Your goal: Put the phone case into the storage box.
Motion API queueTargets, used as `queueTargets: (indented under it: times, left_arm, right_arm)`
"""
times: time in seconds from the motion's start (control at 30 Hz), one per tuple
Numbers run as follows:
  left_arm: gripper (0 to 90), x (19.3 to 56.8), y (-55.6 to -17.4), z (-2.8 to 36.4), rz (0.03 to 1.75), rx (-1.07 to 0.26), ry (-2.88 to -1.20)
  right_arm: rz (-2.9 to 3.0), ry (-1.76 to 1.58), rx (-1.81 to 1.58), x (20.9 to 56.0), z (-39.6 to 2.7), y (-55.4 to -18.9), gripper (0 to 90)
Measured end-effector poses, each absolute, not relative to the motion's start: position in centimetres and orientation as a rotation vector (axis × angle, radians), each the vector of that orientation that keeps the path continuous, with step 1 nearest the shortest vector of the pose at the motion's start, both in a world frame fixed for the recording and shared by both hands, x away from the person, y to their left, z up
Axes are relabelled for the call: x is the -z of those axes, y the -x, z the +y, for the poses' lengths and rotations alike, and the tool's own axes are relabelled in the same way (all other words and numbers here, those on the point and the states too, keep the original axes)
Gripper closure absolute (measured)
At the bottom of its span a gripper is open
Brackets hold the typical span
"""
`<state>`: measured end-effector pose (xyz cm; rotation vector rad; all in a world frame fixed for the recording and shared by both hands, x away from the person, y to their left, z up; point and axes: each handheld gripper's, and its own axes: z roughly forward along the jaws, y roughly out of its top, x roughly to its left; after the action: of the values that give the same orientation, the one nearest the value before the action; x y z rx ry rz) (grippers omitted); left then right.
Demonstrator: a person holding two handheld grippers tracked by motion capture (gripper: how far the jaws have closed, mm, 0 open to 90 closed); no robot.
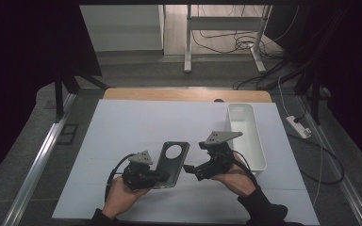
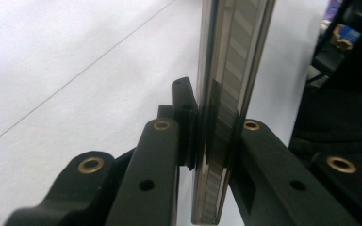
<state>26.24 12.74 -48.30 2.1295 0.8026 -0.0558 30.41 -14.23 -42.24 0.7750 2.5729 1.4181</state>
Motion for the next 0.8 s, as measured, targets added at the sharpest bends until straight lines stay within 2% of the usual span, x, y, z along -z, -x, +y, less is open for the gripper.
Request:
queueTargets:
  times: [0.27,0.8]
  left_arm:
    - [84.8,48.32,-26.29,12.76,0.843,0.044,-2.143]
    - [84.9,48.54,-25.92,12.02,0.842,0.118,-2.141]
  right_arm:
    - [2.533,-0.765,-1.353,42.21,-14.60,-30.58,0.0]
    - [2.525,-0.820,-1.336,41.43,-14.51,-30.55,0.0]
